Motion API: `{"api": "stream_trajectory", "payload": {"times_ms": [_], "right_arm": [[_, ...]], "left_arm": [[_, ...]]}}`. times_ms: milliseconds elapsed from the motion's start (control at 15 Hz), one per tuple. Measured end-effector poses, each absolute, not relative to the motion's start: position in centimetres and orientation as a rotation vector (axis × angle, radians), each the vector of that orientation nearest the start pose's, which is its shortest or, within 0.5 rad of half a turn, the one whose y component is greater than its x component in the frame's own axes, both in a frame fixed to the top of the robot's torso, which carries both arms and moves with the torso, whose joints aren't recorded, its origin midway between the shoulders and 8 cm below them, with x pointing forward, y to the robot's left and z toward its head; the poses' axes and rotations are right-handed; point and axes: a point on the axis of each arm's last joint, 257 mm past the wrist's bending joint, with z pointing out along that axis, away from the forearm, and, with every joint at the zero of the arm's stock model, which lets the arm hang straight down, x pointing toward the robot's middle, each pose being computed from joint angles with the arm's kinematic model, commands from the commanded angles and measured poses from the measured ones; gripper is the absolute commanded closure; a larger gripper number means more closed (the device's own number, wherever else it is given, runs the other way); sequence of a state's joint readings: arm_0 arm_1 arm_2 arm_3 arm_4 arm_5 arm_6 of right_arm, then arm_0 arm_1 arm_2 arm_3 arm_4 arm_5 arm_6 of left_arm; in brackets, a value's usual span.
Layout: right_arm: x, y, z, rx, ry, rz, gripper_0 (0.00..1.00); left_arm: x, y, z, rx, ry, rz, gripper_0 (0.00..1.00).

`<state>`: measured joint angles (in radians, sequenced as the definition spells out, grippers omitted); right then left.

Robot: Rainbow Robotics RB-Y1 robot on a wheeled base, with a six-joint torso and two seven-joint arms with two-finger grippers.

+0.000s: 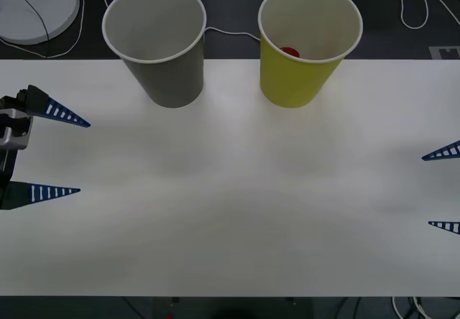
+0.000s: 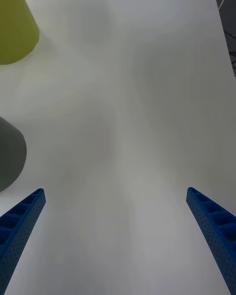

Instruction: Put the can into the green bin and the plastic bottle into the gray bin

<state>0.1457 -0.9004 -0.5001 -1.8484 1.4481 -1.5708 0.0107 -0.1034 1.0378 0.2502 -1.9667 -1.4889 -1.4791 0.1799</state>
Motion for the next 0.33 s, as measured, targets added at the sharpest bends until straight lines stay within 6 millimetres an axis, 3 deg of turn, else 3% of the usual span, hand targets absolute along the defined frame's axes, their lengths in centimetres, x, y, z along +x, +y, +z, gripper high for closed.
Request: {"api": "stream_trajectory", "payload": {"times_ms": [333], "right_arm": [[32.93, -34.16, -16.66, -1.684, 1.605, 0.205, 0.00]], "left_arm": [[37.11, 27.44, -12.58, 1.862, 1.517, -0.129, 0.00]]}}
